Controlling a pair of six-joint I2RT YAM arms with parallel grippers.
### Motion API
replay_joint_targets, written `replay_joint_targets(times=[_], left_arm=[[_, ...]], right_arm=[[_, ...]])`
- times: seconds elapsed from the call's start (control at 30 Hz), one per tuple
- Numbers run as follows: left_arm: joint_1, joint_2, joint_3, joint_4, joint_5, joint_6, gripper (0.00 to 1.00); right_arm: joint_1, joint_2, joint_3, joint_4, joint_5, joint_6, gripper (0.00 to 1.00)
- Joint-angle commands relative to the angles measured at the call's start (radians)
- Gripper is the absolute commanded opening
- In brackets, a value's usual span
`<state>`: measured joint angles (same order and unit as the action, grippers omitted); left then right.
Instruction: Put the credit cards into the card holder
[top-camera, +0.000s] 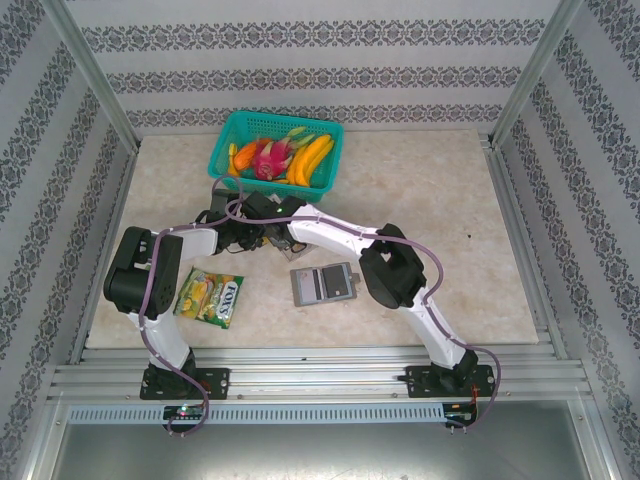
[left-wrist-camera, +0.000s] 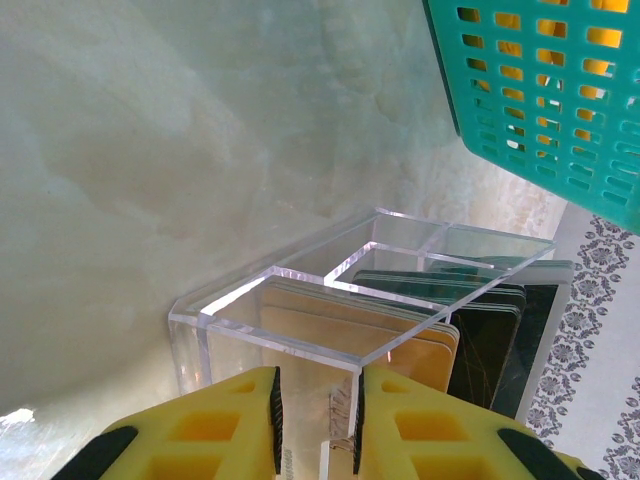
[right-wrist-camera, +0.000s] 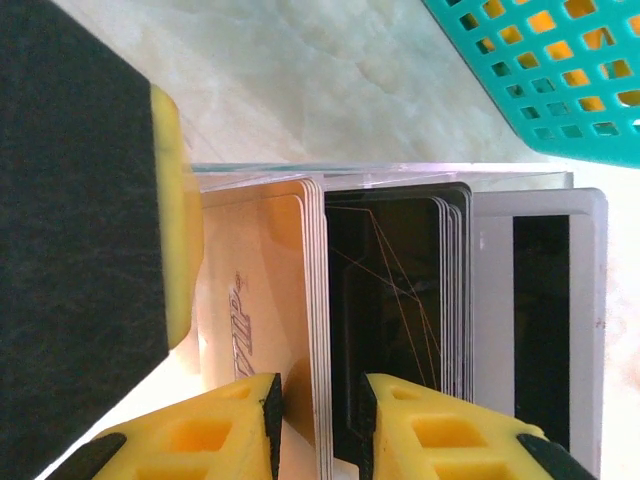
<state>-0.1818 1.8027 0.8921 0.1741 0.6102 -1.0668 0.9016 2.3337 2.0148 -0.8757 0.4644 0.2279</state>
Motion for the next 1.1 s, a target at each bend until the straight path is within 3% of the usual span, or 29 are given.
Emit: replay_joint_targets(times=[0.0,1.07], left_arm=[[0.002,0.023,-0.042,-0.063,-0.044,0.015,0.25],[0.002,0.023,-0.038,-0.071,-0.046,0.016,0.24]], right_arm=[[0.014,0.008,0.009,-0.030,0.080,-0.032,0.28],[0.009,-0.026,-0.009,-0.024,0.105,-0.016,0.15]])
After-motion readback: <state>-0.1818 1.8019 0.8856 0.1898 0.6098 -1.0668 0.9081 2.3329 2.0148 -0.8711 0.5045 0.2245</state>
